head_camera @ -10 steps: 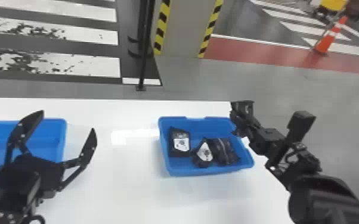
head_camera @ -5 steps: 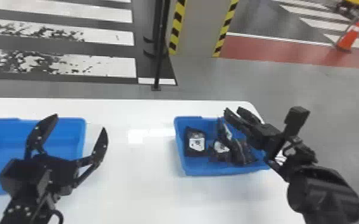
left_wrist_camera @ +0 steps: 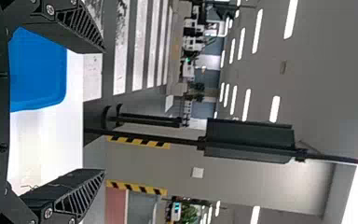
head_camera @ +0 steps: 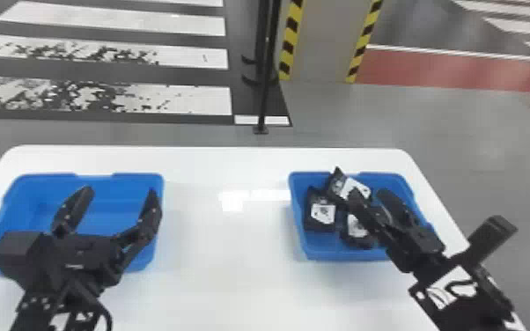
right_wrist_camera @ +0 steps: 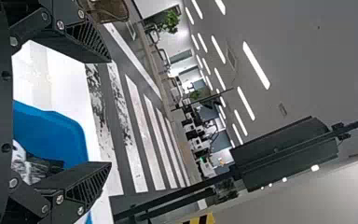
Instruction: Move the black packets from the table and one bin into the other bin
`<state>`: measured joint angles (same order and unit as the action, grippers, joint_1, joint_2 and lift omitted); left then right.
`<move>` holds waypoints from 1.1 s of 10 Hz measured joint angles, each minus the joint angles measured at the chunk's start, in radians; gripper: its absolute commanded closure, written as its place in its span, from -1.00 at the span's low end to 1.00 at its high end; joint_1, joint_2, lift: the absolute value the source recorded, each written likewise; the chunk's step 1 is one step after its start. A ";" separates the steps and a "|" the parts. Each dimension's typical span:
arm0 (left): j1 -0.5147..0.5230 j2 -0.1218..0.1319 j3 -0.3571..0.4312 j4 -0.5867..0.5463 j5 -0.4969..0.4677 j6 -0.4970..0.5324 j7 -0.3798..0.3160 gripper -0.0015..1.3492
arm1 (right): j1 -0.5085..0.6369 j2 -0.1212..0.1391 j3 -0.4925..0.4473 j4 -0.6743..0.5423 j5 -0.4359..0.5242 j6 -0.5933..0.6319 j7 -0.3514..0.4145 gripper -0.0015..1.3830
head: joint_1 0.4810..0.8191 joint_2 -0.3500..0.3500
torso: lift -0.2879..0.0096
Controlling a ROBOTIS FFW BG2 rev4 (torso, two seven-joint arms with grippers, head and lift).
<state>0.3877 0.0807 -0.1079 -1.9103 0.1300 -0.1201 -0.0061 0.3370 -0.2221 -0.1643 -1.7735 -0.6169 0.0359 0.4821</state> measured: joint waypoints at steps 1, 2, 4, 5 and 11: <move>0.028 0.002 -0.017 -0.020 -0.002 -0.048 0.059 -0.81 | 0.084 0.023 0.014 -0.094 0.022 -0.015 -0.089 -0.62 | 0.27 -0.30 | 0.20; 0.049 0.004 -0.020 -0.035 -0.003 -0.063 0.072 -0.81 | 0.146 0.034 0.028 -0.169 0.037 -0.020 -0.130 -0.62 | 0.27 -0.27 | 0.20; 0.080 0.004 -0.020 -0.061 -0.031 -0.077 0.079 -0.81 | 0.174 0.032 0.042 -0.197 0.035 -0.021 -0.152 -0.62 | 0.27 -0.24 | 0.20; 0.086 0.004 -0.019 -0.066 -0.046 -0.078 0.085 -0.81 | 0.177 0.032 0.045 -0.202 0.041 -0.021 -0.155 -0.62 | 0.27 -0.24 | 0.20; 0.104 -0.006 0.007 -0.081 -0.108 -0.068 0.092 -0.81 | 0.180 0.030 0.047 -0.216 0.088 0.004 -0.160 -0.63 | 0.27 -0.17 | 0.20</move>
<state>0.4917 0.0751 -0.1005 -1.9911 0.0222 -0.1885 0.0859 0.5174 -0.1916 -0.1176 -1.9896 -0.5290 0.0404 0.3221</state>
